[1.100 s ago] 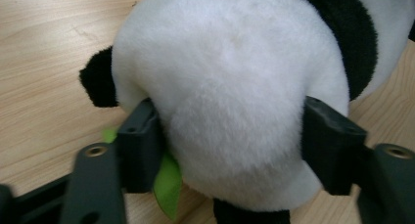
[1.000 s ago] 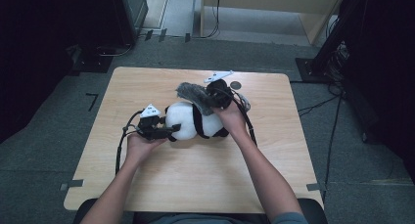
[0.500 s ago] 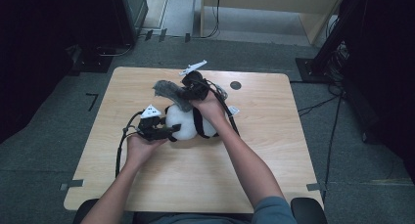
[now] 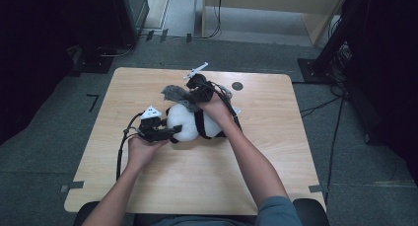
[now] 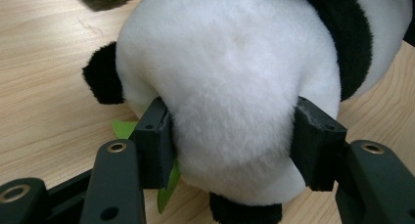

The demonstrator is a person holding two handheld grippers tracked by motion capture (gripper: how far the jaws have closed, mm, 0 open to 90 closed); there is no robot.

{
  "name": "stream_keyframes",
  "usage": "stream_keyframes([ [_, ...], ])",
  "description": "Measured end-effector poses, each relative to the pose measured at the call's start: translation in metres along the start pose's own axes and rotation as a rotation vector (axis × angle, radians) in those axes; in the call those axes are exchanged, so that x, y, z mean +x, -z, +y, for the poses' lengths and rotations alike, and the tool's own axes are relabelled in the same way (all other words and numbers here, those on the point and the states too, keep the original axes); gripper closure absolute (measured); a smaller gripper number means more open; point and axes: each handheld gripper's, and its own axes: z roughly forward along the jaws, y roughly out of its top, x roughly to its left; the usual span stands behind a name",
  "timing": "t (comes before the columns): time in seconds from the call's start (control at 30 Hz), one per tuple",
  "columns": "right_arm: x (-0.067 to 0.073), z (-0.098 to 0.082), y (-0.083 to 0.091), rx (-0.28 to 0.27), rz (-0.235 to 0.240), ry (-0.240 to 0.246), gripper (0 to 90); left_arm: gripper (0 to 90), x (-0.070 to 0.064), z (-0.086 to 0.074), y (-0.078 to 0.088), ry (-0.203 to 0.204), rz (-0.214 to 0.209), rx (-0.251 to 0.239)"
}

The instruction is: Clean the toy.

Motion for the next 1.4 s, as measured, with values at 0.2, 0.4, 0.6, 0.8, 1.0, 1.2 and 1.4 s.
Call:
stream_keyframes([
  [0.2, -0.018, -0.011, 0.014, -0.008, -0.033, -0.025, 77.5, 42.0, -0.001, 0.000, 0.000, -0.004, 0.003, 0.002],
  [0.4, -0.034, -0.019, 0.027, -0.023, -0.073, -0.039, 77.5, 42.0, 0.000, 0.000, 0.000, -0.003, 0.002, 0.003],
  [0.6, -0.049, -0.028, 0.040, -0.031, -0.104, -0.063, 77.5, 41.9, 0.000, 0.000, 0.000, -0.005, 0.002, 0.003],
  [0.8, -0.061, -0.042, 0.049, -0.046, -0.127, -0.092, 77.7, 41.8, 0.000, 0.000, -0.001, -0.003, 0.004, -0.002],
  [1.0, -0.067, -0.049, 0.054, -0.053, -0.131, -0.119, 77.8, 41.7, 0.001, 0.000, -0.001, -0.004, 0.001, -0.005],
  [1.2, -0.061, -0.038, 0.062, -0.110, -0.118, -0.123, 78.1, 41.7, 0.000, 0.000, -0.001, 0.000, 0.002, -0.004],
  [1.4, -0.041, -0.013, 0.059, -0.148, -0.084, -0.089, 78.1, 41.7, 0.000, 0.000, 0.000, 0.000, 0.003, -0.001],
])
